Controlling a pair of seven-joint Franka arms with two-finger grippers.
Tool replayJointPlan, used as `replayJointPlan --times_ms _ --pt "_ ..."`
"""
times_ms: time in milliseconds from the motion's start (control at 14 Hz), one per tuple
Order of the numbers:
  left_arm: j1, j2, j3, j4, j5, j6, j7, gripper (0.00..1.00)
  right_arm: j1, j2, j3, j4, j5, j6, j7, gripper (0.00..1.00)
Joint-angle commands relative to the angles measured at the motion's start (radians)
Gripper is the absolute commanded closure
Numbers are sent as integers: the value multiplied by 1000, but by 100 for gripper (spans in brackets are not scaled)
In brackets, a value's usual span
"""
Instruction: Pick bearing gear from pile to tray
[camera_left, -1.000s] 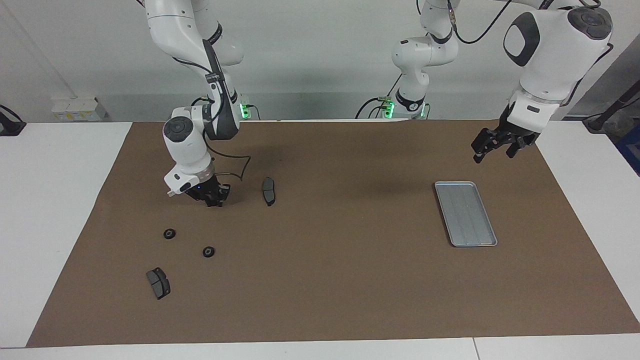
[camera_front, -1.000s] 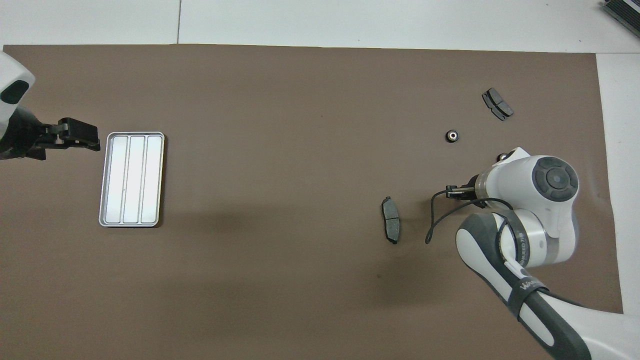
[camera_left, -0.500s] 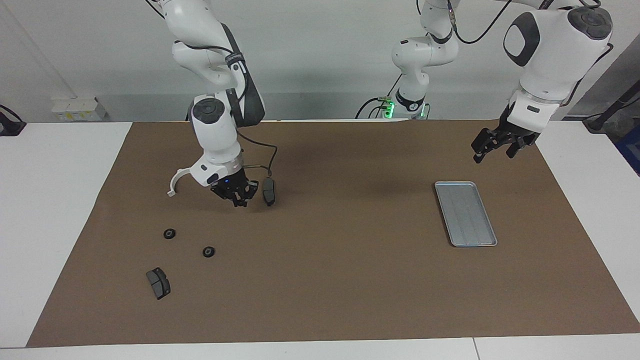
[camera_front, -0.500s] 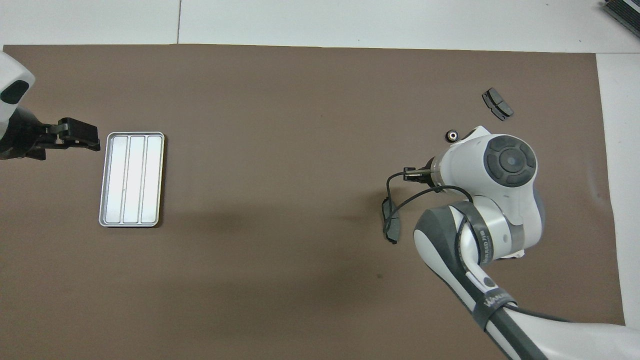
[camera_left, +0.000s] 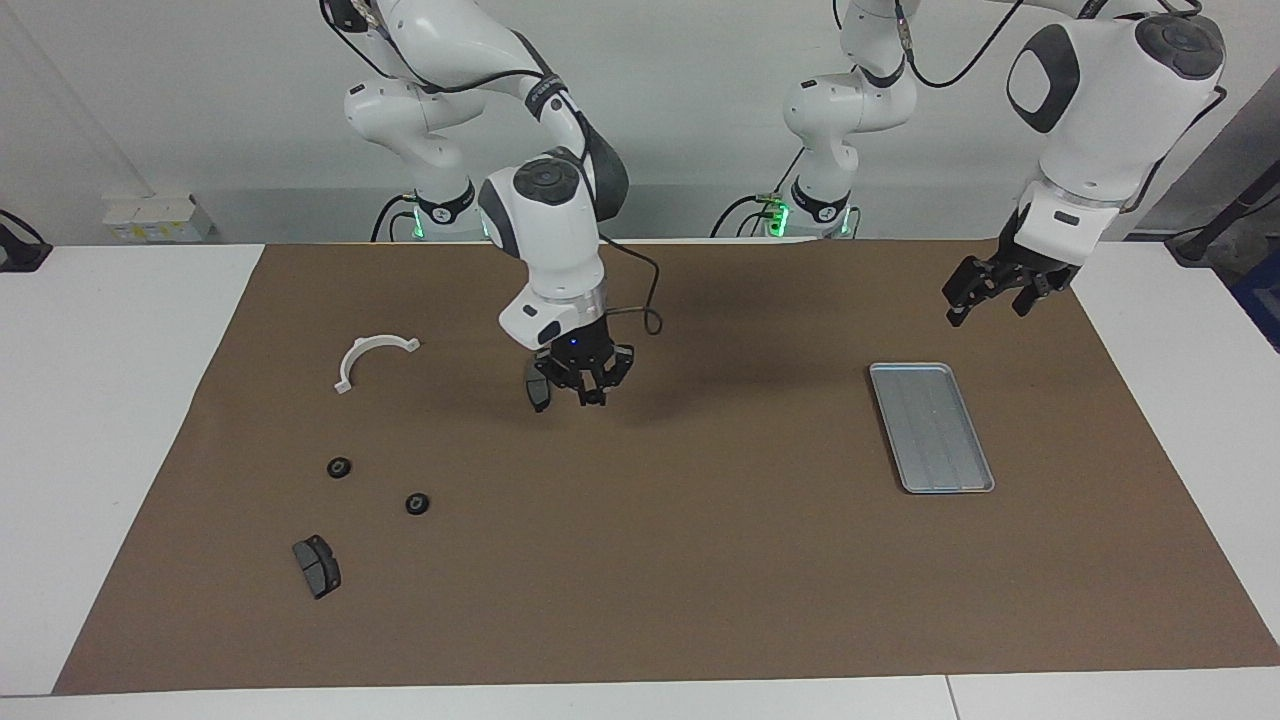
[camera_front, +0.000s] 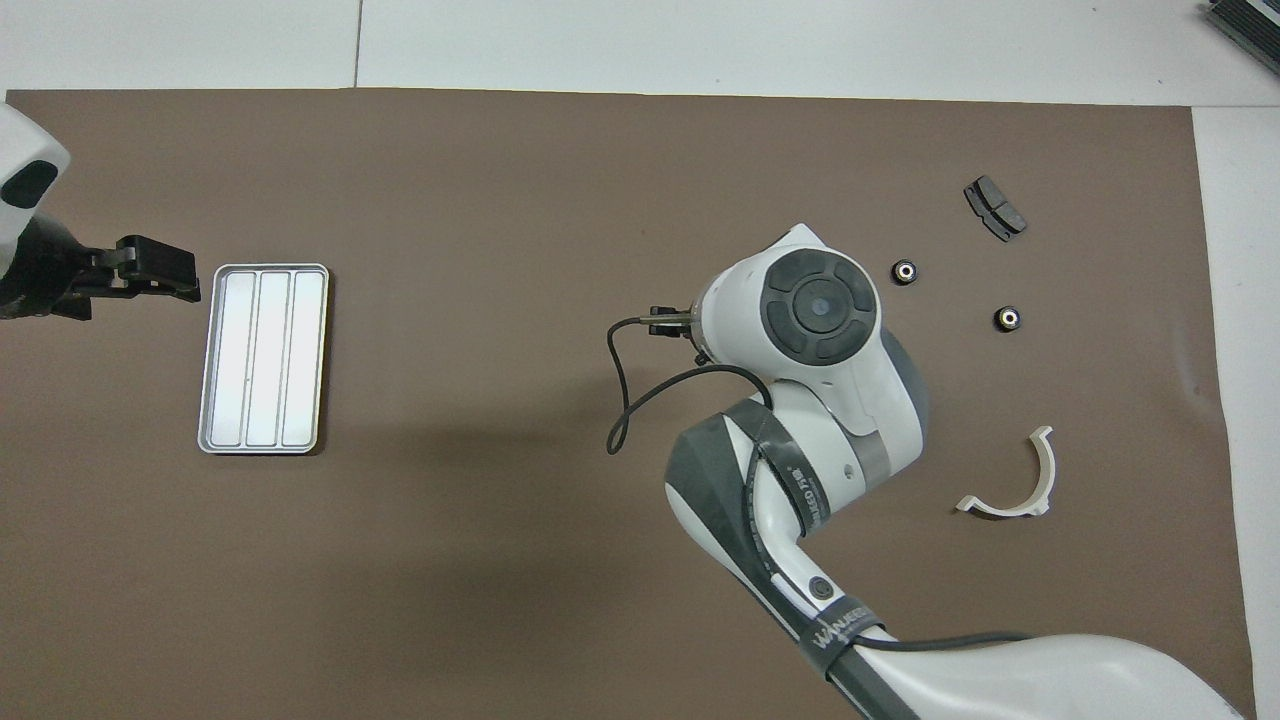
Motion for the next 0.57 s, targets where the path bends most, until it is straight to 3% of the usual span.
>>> replayJointPlan --times_ms 0,286,500 --pt "10 -22 -8 -25 17 12 0 0 58 126 -2 166 -47 -64 92 100" --pt "10 -22 -8 -26 17 11 0 0 156 315 -2 398 -136 -134 269 100" --pt "10 -22 -8 -25 17 12 0 0 206 348 -1 413 -139 -113 295 100"
